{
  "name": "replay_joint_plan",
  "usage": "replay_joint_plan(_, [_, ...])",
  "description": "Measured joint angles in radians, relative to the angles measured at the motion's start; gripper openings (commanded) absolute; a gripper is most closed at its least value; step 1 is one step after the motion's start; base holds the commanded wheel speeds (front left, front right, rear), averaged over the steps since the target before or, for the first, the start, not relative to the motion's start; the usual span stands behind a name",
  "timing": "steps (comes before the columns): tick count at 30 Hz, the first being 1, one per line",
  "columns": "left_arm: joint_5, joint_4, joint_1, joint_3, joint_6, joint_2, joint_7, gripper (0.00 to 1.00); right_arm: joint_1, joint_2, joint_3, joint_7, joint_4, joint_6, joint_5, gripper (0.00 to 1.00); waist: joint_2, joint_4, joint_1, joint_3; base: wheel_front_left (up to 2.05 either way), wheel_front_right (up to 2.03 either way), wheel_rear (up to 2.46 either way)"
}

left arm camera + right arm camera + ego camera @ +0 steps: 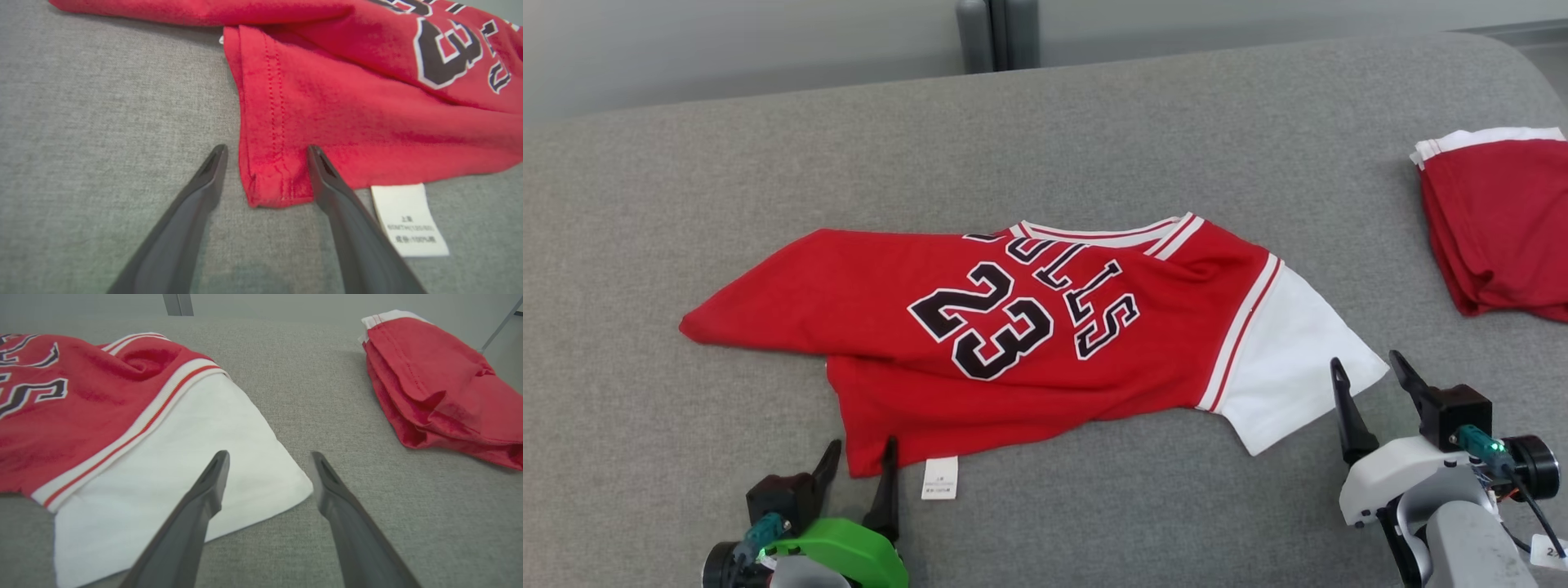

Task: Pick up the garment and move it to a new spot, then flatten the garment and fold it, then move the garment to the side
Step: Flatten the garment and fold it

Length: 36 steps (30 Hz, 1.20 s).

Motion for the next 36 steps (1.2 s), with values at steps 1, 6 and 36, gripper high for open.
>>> replay_joint_plan(1, [0.006,0.004,-0.007,0.000,0.000,0.000,-0.002,1.00,-0.012,0.000,-0.006,0.000,0.014,0.000,-0.009,1.00,0.0000,-0.001,0.0000,0.008,0.00,0.00,0.00])
replay_joint_plan(6, [0.009,0.013,-0.035,-0.016,0.000,0.001,-0.008,1.00,-0.056,0.000,-0.041,0.000,0.106,0.000,-0.047,1.00,0.0000,0.006,0.0000,0.040,0.00,0.00,0.00])
replay_joint_plan(36, [-0.063,-0.011,0.000,-0.137,0.000,0.009,0.005,0.00,-0.049,-0.001,0.000,0.000,0.169,-0.001,0.076,0.00,0.0000,0.048,0.0001,-0.036,0.00,0.00,0.00])
